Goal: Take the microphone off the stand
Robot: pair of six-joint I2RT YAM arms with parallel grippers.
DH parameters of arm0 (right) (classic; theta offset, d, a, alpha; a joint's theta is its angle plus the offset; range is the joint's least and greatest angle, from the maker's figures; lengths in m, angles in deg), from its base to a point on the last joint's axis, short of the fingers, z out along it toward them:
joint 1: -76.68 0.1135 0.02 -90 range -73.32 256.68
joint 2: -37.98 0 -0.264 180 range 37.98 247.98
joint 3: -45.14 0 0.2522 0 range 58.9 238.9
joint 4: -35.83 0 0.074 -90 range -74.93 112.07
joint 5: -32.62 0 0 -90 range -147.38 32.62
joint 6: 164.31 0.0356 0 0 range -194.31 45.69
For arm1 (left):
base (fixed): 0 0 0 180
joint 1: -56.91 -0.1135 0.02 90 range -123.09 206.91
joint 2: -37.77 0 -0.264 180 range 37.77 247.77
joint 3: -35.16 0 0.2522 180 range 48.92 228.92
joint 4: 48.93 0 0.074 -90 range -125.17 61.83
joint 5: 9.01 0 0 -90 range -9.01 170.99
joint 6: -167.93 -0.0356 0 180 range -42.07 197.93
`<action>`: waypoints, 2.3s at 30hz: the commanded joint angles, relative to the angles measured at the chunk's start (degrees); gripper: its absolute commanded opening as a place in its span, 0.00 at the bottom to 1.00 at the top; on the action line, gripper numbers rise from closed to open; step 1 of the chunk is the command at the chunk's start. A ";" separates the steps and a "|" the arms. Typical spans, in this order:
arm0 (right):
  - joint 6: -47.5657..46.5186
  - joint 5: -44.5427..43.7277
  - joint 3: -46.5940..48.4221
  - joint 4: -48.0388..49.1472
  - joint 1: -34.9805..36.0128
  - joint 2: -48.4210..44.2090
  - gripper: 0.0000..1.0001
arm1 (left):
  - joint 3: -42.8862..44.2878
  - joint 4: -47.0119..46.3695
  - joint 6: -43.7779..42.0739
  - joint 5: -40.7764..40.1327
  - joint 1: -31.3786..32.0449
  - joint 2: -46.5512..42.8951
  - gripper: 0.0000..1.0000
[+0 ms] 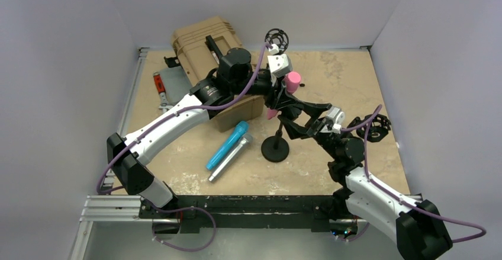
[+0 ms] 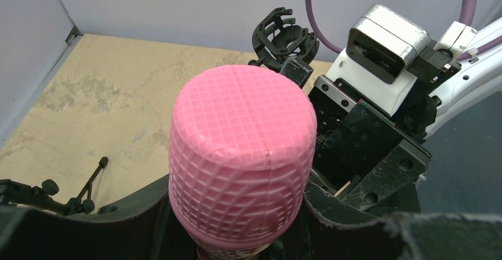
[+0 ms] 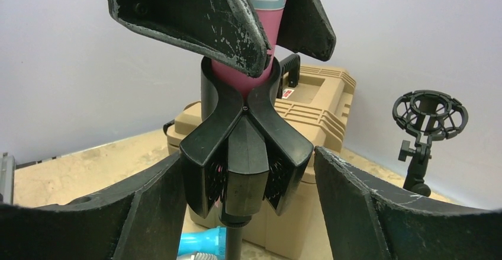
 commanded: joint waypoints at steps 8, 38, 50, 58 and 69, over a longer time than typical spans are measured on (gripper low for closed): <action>1.22 -4.33 2.92 3.15 -0.23 0.38 0.68 | 2.63 -3.20 1.86 2.71 0.79 -0.87 0.00; -6.91 -3.35 2.94 -2.49 -0.18 0.98 0.00 | 17.29 8.59 -7.18 -10.82 0.96 0.23 0.00; -6.19 -4.95 3.04 -2.62 -0.22 1.43 0.00 | 29.08 14.31 -7.13 -4.44 7.48 2.53 0.00; -6.88 -8.33 1.43 -2.88 -0.18 -2.08 0.40 | 23.30 12.45 -9.20 -7.28 8.94 2.38 0.00; -6.42 -8.39 1.46 -1.86 -0.19 -1.27 0.66 | 17.63 10.41 -8.04 -8.76 8.88 2.54 0.00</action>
